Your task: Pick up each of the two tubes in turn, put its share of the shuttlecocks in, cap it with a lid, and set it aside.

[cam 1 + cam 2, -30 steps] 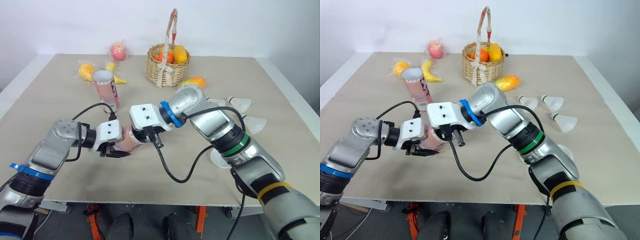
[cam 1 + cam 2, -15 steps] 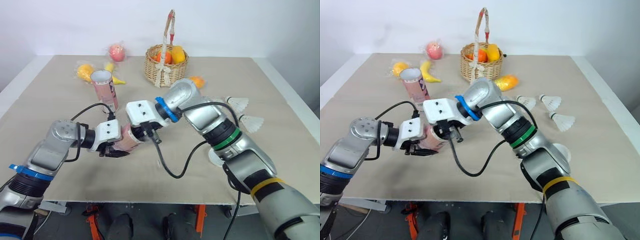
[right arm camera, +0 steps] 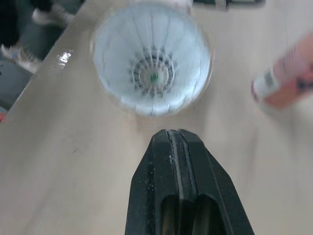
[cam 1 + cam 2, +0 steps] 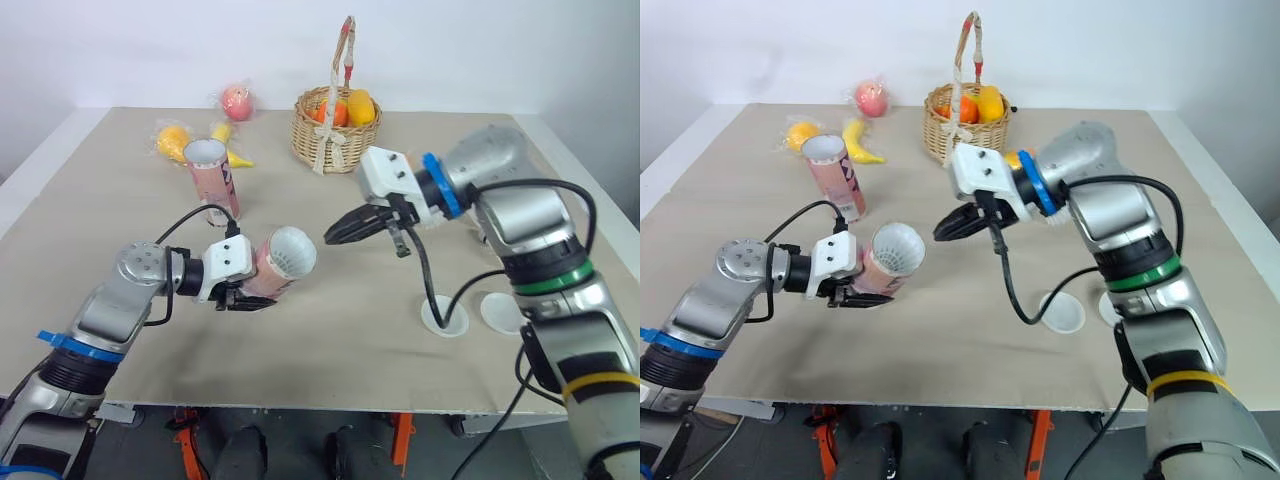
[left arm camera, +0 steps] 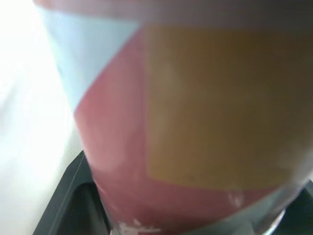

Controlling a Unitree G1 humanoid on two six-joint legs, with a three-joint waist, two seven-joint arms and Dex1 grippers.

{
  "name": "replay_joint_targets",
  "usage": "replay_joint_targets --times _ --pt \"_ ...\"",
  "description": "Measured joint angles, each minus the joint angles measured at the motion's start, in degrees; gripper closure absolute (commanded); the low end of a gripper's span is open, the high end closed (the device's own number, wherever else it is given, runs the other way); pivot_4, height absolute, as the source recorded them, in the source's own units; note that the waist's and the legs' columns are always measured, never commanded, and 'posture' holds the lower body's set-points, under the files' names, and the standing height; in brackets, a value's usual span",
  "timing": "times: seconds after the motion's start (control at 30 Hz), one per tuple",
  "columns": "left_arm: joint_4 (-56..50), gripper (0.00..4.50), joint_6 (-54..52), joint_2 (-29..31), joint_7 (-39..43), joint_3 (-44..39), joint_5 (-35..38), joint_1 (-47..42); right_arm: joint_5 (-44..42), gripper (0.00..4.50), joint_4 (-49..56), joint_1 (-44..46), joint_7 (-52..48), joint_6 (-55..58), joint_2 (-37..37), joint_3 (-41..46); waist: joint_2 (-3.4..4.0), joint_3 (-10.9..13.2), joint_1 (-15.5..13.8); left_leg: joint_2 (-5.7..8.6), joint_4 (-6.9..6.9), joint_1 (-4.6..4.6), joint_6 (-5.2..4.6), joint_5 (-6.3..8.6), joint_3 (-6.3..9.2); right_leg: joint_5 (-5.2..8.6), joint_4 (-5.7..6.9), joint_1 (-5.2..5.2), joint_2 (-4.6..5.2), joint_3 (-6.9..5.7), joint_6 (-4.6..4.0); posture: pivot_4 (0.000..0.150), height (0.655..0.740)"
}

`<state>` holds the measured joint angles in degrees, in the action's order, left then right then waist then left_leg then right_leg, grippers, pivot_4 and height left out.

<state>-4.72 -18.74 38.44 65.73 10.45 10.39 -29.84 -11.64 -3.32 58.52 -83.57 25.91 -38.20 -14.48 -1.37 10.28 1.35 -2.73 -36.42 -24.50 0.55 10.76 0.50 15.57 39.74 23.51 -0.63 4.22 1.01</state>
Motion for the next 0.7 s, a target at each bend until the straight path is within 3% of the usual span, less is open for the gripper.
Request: replay_joint_targets --times 0.17,0.3,0.4,0.6,0.7 --pt "0.99 1.58 2.18 -5.48 -2.95 -1.89 2.79 0.37 -0.7 4.46 5.17 -10.23 12.53 4.48 -4.65 11.08 0.0 0.0 -0.05 0.05 -0.01 0.0 0.0 0.0 0.0 -0.02 -0.02 -0.02 0.01 0.02 0.04 0.15 0.74" --pt "5.72 1.58 5.69 -11.6 -5.63 -2.74 4.26 0.28 0.44 4.46 5.42 -16.54 17.78 5.18 -7.87 13.95 -0.01 0.0 -0.06 0.06 -0.03 0.11 0.0 0.0 -0.01 0.01 -0.03 -0.14 0.0 0.04 0.14 0.15 0.74" --pt "13.24 1.58 10.71 -14.39 -6.92 -2.61 3.53 0.52 1.43 3.61 5.41 -23.36 17.18 3.47 -11.82 13.53 0.0 0.0 -0.02 0.08 -0.03 0.11 0.0 0.0 -0.05 0.01 -0.06 -0.13 -0.01 0.09 0.23 0.15 0.74" --pt "15.95 1.58 10.94 -18.21 -6.15 -0.73 3.91 1.49 7.27 0.52 2.55 -31.16 12.69 -6.45 -19.46 7.6 0.0 0.0 0.09 0.09 -0.03 0.11 -0.01 0.01 -0.18 0.01 -0.14 -0.12 0.0 0.22 0.44 0.15 0.74" --pt "13.95 1.58 8.65 -19.42 -5.1 0.92 4.68 2.0 8.18 0.52 -0.55 -31.09 9.64 -10.04 -21.16 7.05 0.0 0.01 0.09 0.08 -0.04 0.18 -0.01 0.01 -0.21 0.02 -0.16 -0.16 -0.01 0.25 0.55 0.15 0.74"
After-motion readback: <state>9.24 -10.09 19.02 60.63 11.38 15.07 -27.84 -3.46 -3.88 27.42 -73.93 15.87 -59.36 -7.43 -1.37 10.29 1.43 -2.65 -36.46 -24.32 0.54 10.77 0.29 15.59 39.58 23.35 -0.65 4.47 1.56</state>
